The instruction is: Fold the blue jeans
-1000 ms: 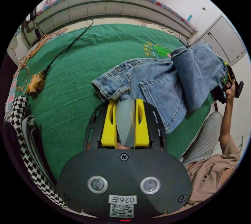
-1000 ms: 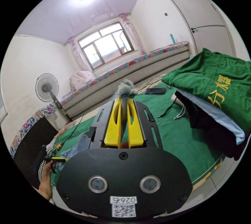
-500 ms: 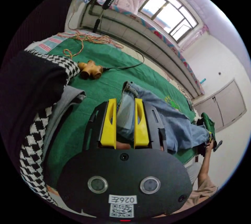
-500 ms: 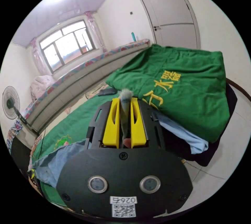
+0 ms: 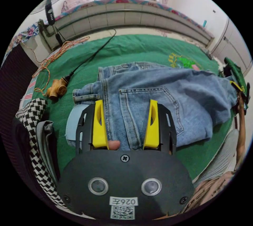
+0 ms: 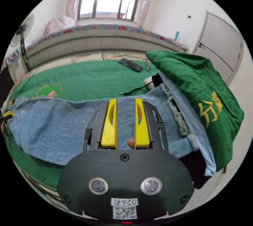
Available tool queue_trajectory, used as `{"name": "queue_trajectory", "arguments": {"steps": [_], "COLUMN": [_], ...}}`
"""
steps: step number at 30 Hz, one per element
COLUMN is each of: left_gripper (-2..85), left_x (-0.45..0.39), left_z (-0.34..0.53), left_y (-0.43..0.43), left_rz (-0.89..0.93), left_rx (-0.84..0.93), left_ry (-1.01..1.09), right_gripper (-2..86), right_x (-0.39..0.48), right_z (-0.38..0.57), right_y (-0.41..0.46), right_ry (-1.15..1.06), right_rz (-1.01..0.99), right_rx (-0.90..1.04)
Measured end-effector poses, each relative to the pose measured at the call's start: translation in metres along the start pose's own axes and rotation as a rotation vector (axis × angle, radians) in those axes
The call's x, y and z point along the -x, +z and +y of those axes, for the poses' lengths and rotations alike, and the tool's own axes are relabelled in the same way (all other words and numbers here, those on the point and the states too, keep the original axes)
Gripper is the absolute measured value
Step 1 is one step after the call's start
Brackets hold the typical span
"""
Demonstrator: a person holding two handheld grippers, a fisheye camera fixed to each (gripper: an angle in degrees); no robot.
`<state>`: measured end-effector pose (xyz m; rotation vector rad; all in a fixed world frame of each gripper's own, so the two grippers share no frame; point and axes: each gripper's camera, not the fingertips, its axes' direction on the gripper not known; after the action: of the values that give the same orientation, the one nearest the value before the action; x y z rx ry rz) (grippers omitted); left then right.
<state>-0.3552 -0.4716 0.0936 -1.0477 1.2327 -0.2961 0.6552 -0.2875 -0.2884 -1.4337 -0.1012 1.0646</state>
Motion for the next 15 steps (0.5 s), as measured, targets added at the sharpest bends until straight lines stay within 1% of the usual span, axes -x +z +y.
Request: {"name": "queue_trajectory", "arguments": {"steps": [2,3,4,5,7,9,10,12,13,15], "left_gripper": [22.7,22.5,22.4,21.8,20.3,17.9,17.2,9.5,7.2,2.2], "left_x": [-0.003,-0.001,0.000,0.006,0.013,0.016,0.016,0.022,0.024,0.038], "left_z": [0.000,0.001,0.002,0.004,0.009,0.011,0.011,0.016,0.019,0.028], "left_y": [-0.007,-0.009,-0.011,-0.015,-0.021,-0.029,-0.031,-0.045,-0.049,-0.065], "left_rz": [-0.005,0.010,0.021,0.049,0.072,0.061,0.056,0.056,0.059,0.180], "left_rx": [-0.001,0.008,0.006,-0.003,-0.027,-0.020,-0.017,-0.035,-0.050,-0.109], "left_ry": [-0.017,-0.019,-0.022,-0.041,-0.078,-0.077,-0.074,-0.079,-0.093,-0.130], "right_gripper": [10.4,10.4,9.8,9.1,7.8,6.5,3.4,0.3,-0.7,-1.3], "right_x": [0.001,-0.002,-0.009,-0.015,-0.038,-0.048,-0.053,-0.058,-0.061,-0.065], "right_z": [-0.006,-0.008,-0.008,-0.008,-0.011,-0.010,-0.008,-0.007,-0.007,-0.007], "right_y": [0.027,0.047,0.057,0.053,0.049,0.042,0.036,0.025,0.018,0.007], "right_ry": [-0.023,-0.017,0.010,0.036,0.146,0.157,0.153,0.146,0.139,0.125], "right_rz": [0.045,0.051,-0.003,-0.044,-0.123,-0.147,-0.160,-0.160,-0.152,-0.136], "right_rx": [0.112,0.204,0.236,0.217,0.241,0.233,0.222,0.212,0.207,0.200]}}
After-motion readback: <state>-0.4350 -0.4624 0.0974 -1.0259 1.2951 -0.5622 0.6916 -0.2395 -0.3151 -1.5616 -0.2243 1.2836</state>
